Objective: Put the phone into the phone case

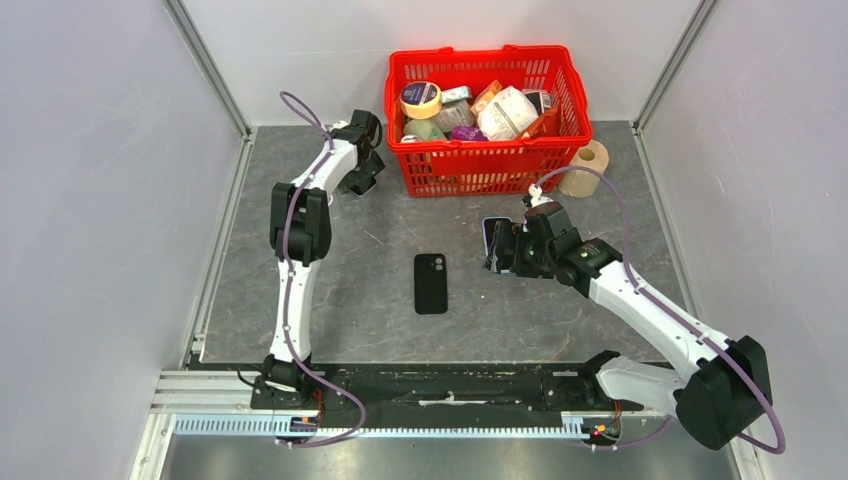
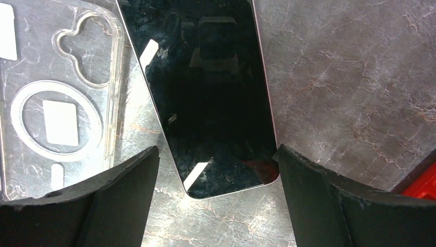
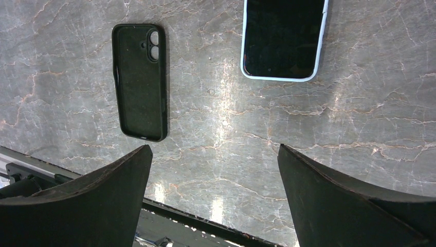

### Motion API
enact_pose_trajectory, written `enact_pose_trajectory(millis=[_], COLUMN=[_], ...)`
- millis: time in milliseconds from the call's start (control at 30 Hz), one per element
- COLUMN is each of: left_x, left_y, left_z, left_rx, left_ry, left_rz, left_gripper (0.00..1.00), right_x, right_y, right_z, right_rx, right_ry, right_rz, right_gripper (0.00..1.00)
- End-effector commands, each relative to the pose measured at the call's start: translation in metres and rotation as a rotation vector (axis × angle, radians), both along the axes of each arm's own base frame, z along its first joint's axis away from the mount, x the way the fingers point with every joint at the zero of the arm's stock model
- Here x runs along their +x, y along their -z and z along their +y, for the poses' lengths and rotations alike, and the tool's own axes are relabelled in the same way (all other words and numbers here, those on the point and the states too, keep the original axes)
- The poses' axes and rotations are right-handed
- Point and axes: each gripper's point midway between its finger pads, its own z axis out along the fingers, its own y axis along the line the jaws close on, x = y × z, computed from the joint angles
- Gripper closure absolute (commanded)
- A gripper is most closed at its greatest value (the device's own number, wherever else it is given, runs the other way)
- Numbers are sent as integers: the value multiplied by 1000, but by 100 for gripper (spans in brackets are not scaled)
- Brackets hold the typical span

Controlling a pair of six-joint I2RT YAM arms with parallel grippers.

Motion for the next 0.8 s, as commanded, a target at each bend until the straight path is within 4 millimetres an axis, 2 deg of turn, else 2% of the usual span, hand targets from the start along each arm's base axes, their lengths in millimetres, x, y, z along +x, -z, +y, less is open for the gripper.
enact_pose_trajectory(millis=[0,200,367,600,767], left_x=[-3,0,5,6,11], left_y=[17,16,4,-8,-8], left_z=[-1,-3,-9,-1,3], left_rx=[-4,-57,-130,-113,-88], left_ry=[-34,-60,-60,-84,-89], left_rz=[30,10,-76,-104,-108], left_gripper=[8,7,7,7,7], right_x=[1,1,1,0,0], right_y=[-4,-4,-5,-4,-1], right_z=[1,2,1,2,1], right_rx=[-4,-2,-3,1,-7], right_ry=[-18,-23,-23,-27,-26], right_rz=[-27,-25,-26,-21,-18], right_gripper=[1,1,1,1,1])
